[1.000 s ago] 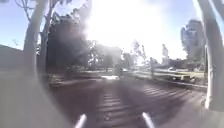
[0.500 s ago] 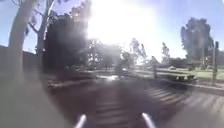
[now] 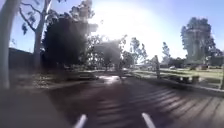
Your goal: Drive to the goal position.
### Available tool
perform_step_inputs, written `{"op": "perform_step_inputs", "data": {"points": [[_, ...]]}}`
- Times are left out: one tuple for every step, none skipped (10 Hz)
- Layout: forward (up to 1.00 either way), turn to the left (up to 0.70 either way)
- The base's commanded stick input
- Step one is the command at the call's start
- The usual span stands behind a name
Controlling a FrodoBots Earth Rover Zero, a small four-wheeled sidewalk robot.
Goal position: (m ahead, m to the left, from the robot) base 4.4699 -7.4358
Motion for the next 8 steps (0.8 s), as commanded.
{"op": "perform_step_inputs", "data": {"points": [[1.00,0.00],[1.00,0.00],[1.00,0.00],[1.00,0.00],[1.00,0.00],[1.00,0.00],[1.00,0.00],[1.00,0.00]]}}
